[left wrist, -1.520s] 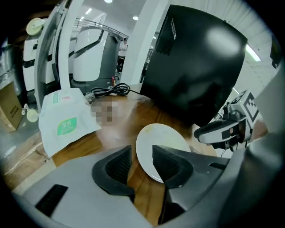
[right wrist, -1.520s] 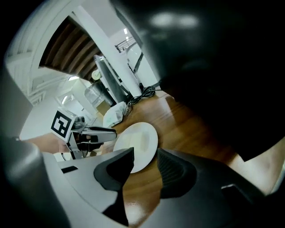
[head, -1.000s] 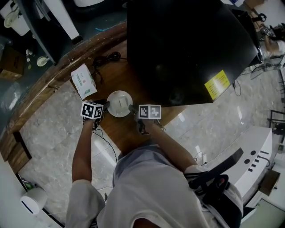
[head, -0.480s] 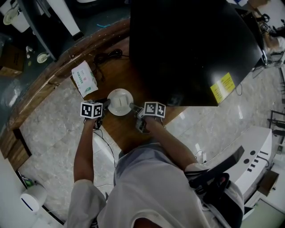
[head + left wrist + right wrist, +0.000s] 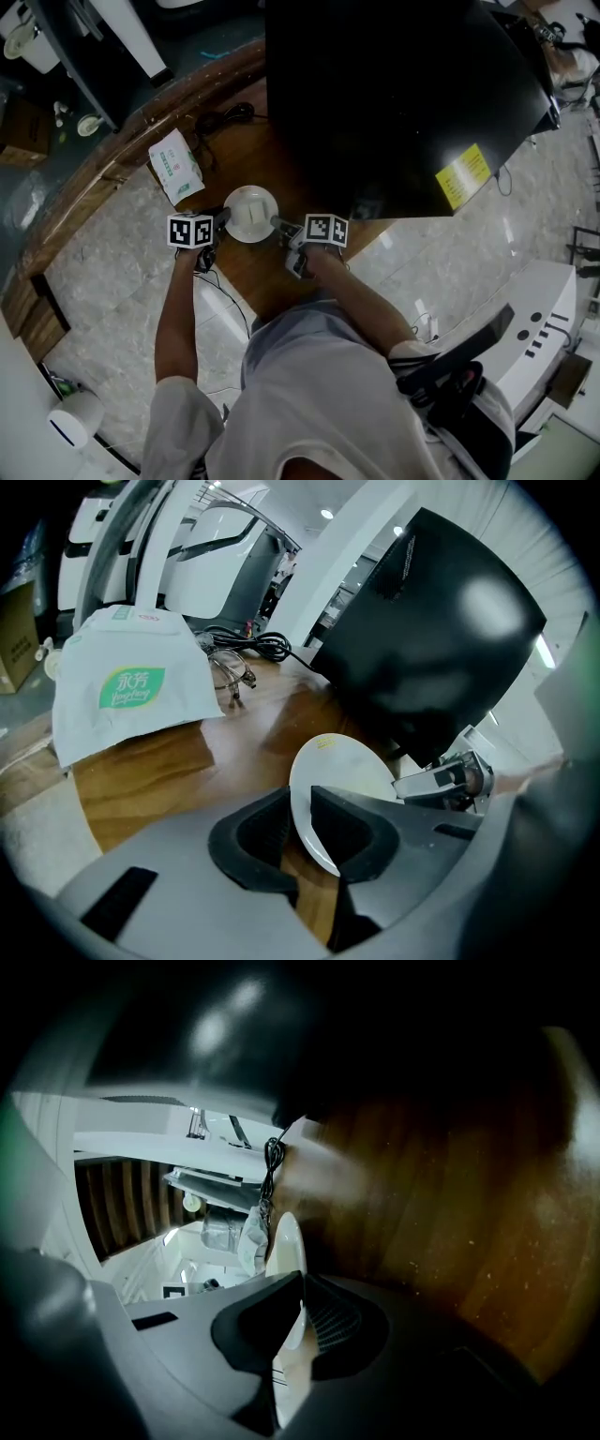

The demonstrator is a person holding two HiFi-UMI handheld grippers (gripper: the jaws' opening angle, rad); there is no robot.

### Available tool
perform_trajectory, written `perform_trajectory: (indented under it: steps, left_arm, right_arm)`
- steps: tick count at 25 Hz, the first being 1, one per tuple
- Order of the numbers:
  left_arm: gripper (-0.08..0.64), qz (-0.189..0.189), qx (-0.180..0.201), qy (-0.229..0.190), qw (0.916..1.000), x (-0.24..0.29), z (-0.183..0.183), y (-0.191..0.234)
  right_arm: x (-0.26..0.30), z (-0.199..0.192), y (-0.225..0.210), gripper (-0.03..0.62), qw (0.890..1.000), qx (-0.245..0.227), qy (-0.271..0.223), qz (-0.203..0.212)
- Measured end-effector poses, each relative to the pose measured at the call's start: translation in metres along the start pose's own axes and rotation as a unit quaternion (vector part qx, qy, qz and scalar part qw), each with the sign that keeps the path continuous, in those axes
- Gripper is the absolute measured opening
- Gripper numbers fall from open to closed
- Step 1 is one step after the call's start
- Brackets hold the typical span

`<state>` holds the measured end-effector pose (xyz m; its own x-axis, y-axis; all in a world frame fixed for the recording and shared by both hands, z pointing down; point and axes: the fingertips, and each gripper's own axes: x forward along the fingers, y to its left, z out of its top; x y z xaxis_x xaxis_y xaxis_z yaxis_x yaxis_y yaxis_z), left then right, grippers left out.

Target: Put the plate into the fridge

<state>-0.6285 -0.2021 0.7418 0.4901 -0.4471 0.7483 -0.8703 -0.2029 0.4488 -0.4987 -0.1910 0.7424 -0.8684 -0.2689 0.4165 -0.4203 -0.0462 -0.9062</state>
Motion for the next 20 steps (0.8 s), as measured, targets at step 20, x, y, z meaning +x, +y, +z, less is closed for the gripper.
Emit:
perform_trajectory:
  steps: [20]
  left_arm:
    - [0.08,0.074,0.093,-0.067,0.9907,-0.019,-0.02,-0.026]
  right_arm:
    - [-0.026,-0.033,0.018,0.021,0.999,-0.002,0.002,0.036]
